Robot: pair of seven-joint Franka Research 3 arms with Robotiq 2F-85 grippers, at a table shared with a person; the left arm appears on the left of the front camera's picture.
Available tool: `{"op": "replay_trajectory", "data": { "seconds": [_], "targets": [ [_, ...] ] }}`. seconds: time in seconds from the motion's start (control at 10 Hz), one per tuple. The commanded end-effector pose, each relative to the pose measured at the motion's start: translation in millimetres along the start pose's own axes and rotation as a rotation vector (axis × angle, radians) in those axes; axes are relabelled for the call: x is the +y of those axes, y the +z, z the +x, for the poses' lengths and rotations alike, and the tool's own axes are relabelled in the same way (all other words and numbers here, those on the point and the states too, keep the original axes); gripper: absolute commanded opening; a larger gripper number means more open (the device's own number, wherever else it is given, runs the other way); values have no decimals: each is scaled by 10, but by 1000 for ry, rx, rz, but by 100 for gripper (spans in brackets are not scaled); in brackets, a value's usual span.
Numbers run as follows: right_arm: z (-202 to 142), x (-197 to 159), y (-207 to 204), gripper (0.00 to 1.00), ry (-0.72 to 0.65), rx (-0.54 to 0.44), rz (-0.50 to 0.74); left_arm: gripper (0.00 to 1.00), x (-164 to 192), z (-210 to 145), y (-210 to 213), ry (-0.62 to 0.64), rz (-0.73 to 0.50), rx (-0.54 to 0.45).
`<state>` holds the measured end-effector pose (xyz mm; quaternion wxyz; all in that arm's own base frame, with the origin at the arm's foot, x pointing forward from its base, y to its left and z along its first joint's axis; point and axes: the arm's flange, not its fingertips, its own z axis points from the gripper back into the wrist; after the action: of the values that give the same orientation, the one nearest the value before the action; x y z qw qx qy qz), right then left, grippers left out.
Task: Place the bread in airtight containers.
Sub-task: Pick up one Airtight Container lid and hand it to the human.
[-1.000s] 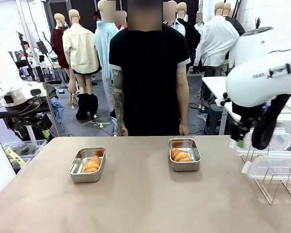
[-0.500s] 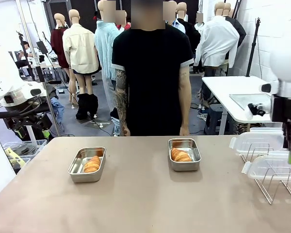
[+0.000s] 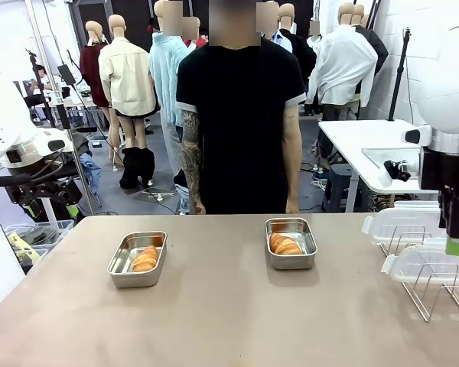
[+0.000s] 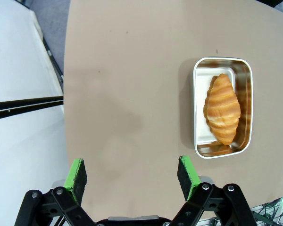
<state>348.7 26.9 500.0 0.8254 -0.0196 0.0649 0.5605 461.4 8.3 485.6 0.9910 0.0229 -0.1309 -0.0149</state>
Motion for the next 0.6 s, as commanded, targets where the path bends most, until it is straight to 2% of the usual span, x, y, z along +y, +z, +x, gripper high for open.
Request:
{"op": "replay_trajectory", "data": {
  "seconds": [0.0,0.5],
  "targets": [
    [-57,-186,-72,100,92,36,-32,100,-2,-25,3,16,8,0],
    [11,-501,-337,100,121,-20,-75,100,-2,-25,3,16,8,0]
  ]
}}
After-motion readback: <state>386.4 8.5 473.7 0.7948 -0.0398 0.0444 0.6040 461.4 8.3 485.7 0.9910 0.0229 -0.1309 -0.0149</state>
